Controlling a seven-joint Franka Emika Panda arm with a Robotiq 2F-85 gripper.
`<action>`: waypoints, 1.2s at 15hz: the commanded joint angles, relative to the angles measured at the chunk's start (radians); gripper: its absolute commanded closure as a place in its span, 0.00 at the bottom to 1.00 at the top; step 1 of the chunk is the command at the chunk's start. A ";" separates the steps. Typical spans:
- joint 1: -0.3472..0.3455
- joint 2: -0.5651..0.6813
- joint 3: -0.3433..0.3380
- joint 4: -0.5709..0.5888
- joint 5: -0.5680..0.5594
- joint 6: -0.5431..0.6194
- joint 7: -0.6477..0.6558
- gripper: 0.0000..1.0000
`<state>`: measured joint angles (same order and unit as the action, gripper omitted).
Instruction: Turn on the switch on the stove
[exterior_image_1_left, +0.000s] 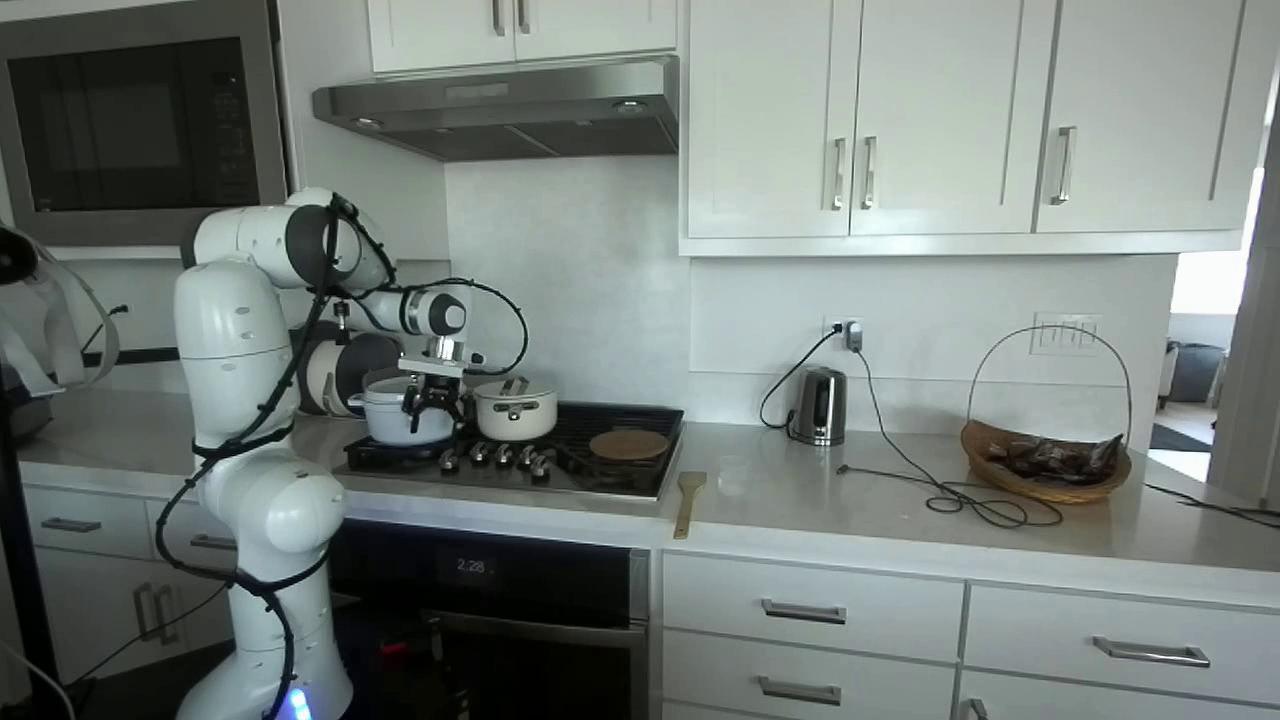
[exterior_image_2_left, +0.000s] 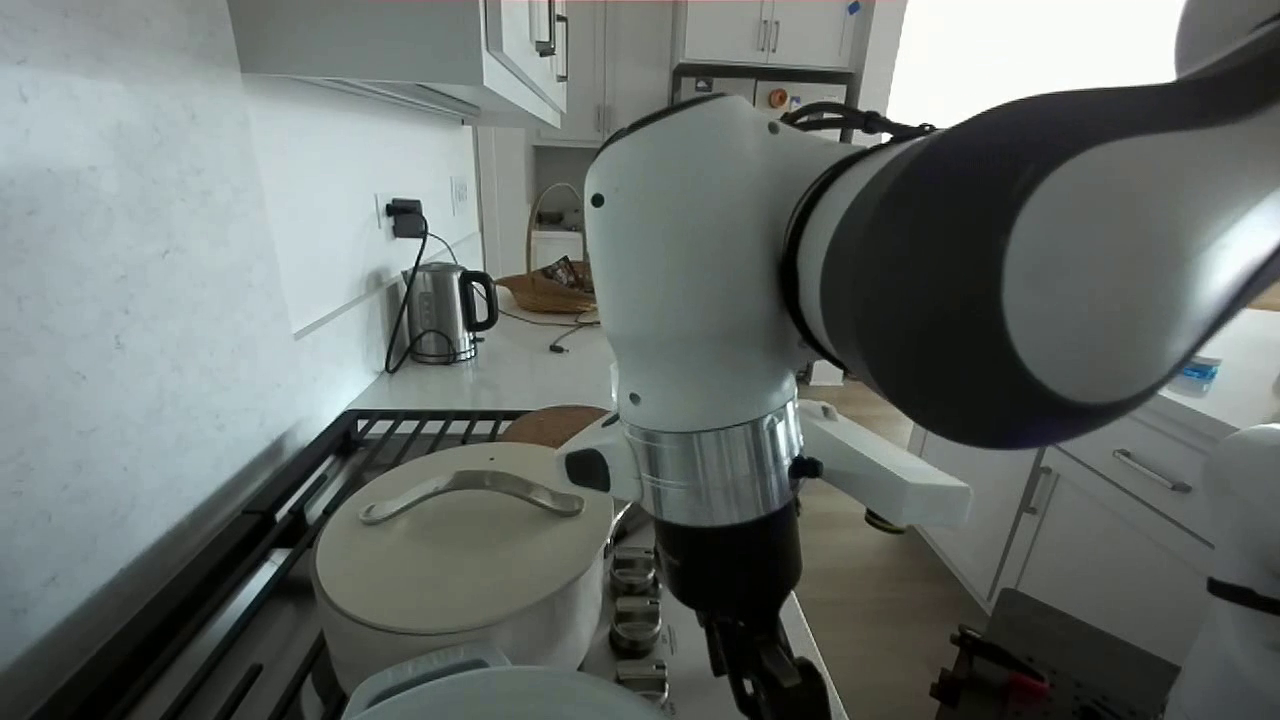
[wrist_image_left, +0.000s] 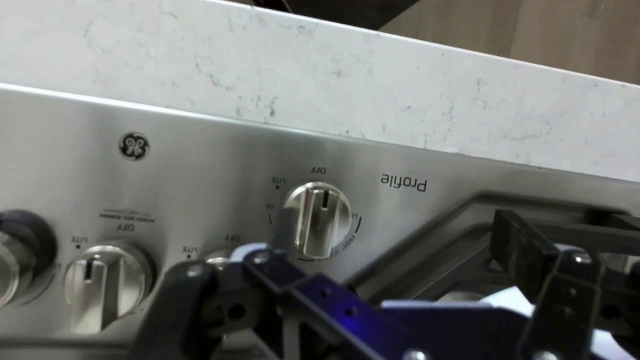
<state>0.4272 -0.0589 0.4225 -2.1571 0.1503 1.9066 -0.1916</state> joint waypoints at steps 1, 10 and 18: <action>0.017 -0.042 0.021 -0.059 -0.064 0.075 0.024 0.00; 0.026 -0.122 0.024 -0.214 -0.095 0.335 0.097 0.00; 0.016 -0.145 0.016 -0.257 -0.132 0.377 0.153 0.00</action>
<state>0.4495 -0.1722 0.4414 -2.3822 0.0419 2.2540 -0.0696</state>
